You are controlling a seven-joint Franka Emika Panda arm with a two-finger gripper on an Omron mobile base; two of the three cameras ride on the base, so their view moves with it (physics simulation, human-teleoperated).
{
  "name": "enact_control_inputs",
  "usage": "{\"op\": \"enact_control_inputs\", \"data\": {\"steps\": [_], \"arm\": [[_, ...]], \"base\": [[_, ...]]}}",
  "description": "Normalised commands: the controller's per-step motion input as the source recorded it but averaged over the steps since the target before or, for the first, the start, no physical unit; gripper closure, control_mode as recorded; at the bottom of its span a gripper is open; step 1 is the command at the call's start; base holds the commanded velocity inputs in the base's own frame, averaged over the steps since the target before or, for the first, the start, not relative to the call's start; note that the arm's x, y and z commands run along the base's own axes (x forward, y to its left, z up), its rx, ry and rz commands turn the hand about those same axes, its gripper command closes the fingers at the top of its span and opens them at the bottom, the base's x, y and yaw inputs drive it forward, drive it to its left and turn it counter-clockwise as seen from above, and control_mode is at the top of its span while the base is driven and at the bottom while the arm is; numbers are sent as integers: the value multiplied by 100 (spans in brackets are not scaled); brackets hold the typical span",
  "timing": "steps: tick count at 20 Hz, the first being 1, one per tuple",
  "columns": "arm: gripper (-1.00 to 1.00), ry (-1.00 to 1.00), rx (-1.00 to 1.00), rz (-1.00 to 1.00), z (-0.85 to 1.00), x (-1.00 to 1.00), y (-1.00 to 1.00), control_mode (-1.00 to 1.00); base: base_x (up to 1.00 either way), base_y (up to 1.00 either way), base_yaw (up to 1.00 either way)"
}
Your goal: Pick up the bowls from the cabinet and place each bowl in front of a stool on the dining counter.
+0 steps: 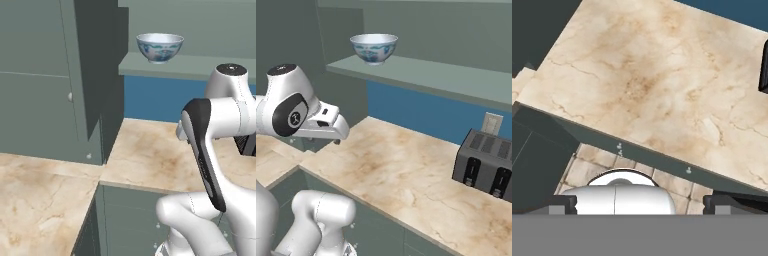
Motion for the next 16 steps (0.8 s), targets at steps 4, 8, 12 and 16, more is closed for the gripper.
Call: {"op": "enact_control_inputs", "data": {"steps": [4,8,12,16], "arm": [[-100,0,0,0,0,0,0,100],[-100,0,0,0,0,0,0,100],[-100,0,0,0,0,0,0,100],[-100,0,0,0,0,0,0,100]], "base": [[20,-34,0],[38,-26,-2],[22,-8,-3],[1,0,0]]}}
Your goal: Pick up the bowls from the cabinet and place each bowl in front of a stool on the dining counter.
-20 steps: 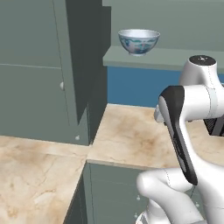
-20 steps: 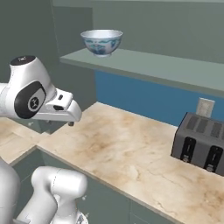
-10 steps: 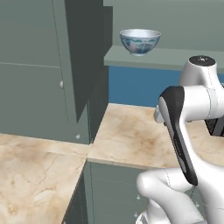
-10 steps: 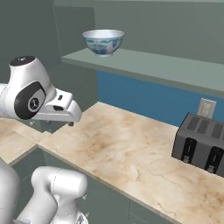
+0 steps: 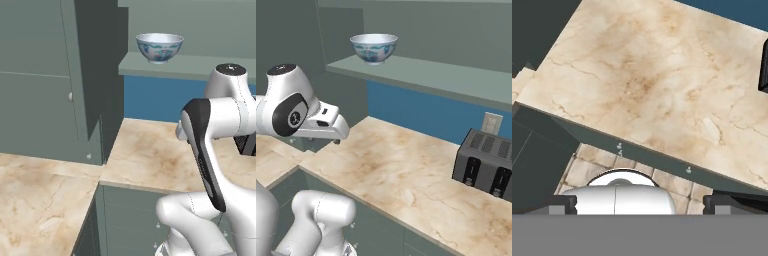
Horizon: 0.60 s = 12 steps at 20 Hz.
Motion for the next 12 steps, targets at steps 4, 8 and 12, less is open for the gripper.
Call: {"op": "enact_control_inputs", "data": {"steps": [4,8,12], "arm": [[-100,0,0,0,0,0,0,-100],[-100,-10,0,11,7,2,0,-100],[-100,-12,-2,25,22,2,-13,-100]], "base": [[0,0,0],[0,0,0],[0,0,0]]}}
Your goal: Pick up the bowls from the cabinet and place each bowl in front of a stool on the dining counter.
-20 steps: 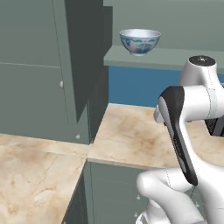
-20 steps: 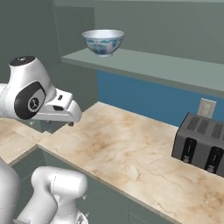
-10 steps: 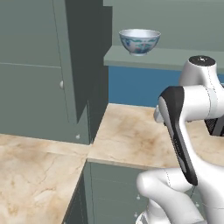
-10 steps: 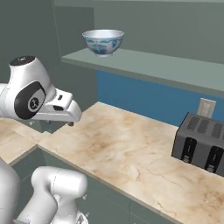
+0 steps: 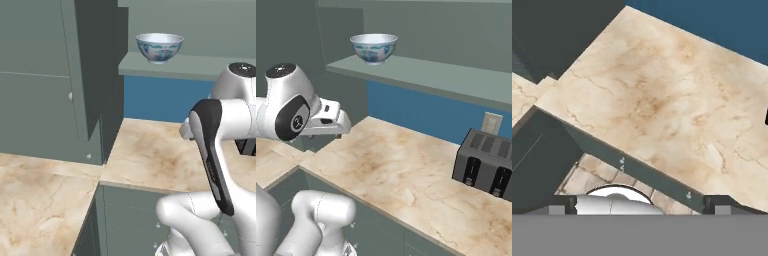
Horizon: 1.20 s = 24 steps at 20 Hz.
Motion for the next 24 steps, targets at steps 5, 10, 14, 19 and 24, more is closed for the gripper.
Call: {"op": "enact_control_inputs", "data": {"steps": [5,10,14,19,24], "arm": [[-100,-13,-33,26,34,-3,0,-100],[-100,-19,-42,29,45,10,7,-100],[-100,-17,-14,48,61,4,-26,-100],[-100,-10,-9,53,51,17,-27,-100],[-100,0,-27,30,42,8,1,-100]], "base": [[0,0,0],[0,0,0],[0,0,0],[0,0,0],[0,0,0]]}}
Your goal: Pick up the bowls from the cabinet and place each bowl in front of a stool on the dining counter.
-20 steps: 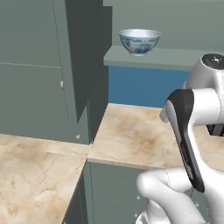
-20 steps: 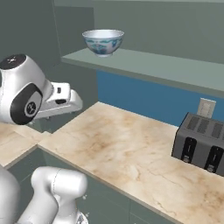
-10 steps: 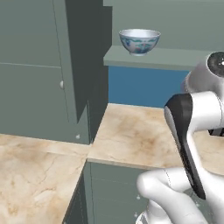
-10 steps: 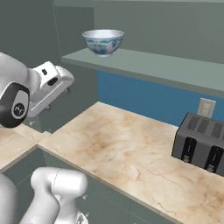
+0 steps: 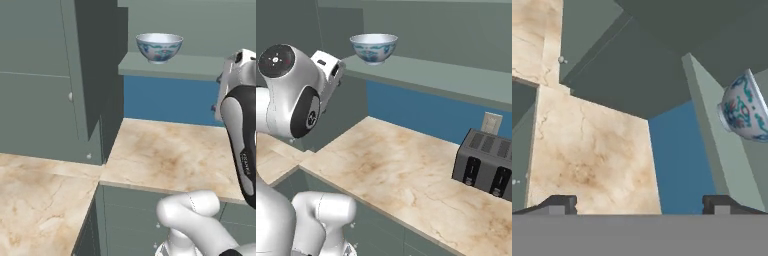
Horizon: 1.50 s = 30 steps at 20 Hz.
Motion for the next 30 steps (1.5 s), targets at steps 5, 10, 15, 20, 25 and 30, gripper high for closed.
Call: {"op": "enact_control_inputs", "data": {"steps": [5,10,15,20,25,30], "arm": [[-100,0,-39,13,16,11,15,-100],[-100,10,-16,-14,0,51,30,-100],[-100,4,-8,-29,0,43,47,-100],[-100,-11,-8,-22,0,30,16,-100],[-100,-36,-4,-1,0,1,0,-100],[-100,-40,-4,4,4,0,0,-100]], "base": [[0,0,0],[0,0,0],[0,0,0],[0,0,0],[0,0,0],[0,0,0]]}}
